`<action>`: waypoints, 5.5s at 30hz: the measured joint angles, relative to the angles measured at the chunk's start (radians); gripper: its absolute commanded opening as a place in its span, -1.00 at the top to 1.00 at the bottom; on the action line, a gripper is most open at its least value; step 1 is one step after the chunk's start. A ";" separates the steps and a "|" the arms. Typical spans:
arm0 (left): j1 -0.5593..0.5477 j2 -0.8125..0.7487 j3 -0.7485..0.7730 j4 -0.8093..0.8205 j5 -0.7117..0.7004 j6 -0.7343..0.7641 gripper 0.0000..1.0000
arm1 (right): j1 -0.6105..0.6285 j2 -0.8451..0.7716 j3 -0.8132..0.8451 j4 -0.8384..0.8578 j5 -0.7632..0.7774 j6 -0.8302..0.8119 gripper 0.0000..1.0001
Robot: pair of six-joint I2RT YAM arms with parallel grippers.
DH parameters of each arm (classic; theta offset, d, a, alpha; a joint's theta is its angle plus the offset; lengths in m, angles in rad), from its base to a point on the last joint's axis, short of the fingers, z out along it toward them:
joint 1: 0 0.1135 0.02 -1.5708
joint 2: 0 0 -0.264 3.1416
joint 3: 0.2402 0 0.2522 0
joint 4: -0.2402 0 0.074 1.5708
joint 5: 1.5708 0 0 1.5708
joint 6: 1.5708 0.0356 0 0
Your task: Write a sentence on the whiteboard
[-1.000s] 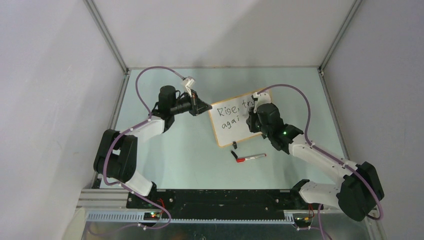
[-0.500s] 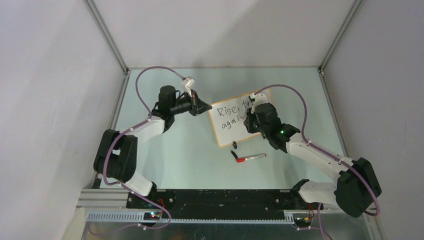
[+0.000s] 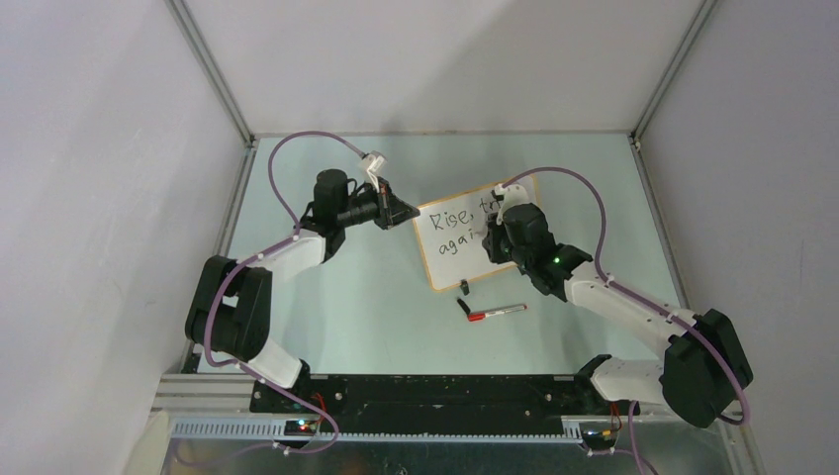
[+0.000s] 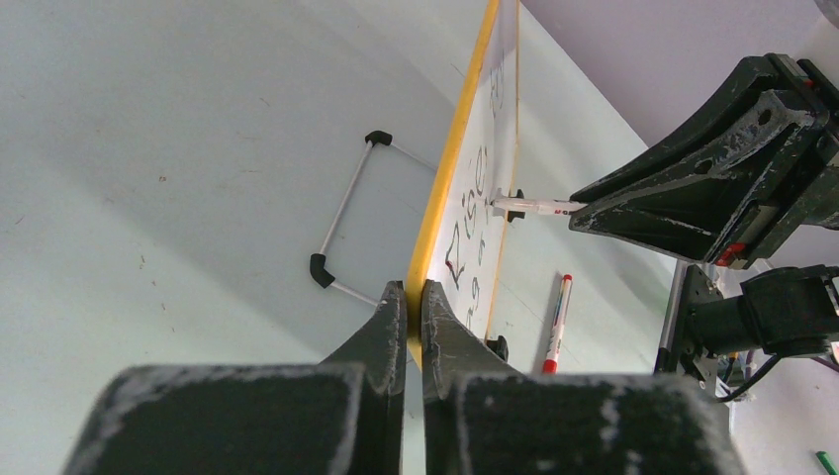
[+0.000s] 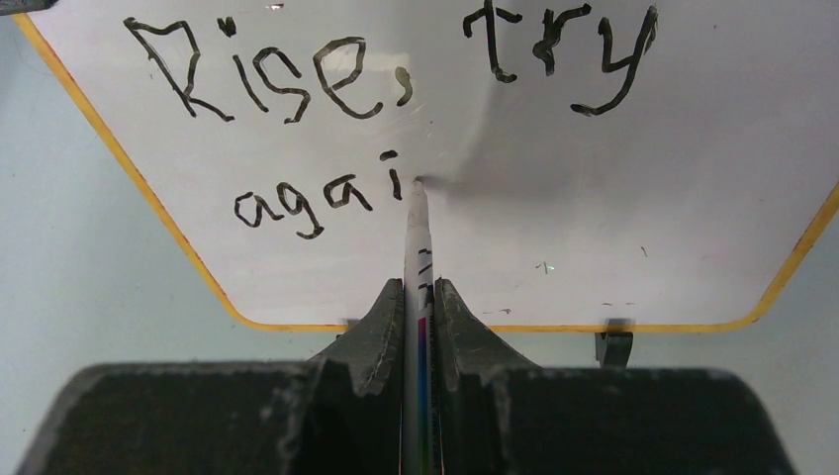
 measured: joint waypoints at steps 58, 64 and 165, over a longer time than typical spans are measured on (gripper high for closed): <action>0.000 0.000 0.000 0.000 0.000 0.000 0.95 | 0.012 0.003 -0.019 -0.041 0.008 0.016 1.00; 0.000 0.000 0.000 0.000 0.000 0.000 0.95 | 0.012 -0.005 -0.020 -0.042 0.008 0.016 1.00; 0.000 0.000 0.000 -0.001 -0.001 0.000 0.95 | -0.028 0.031 0.053 -0.067 0.012 0.019 1.00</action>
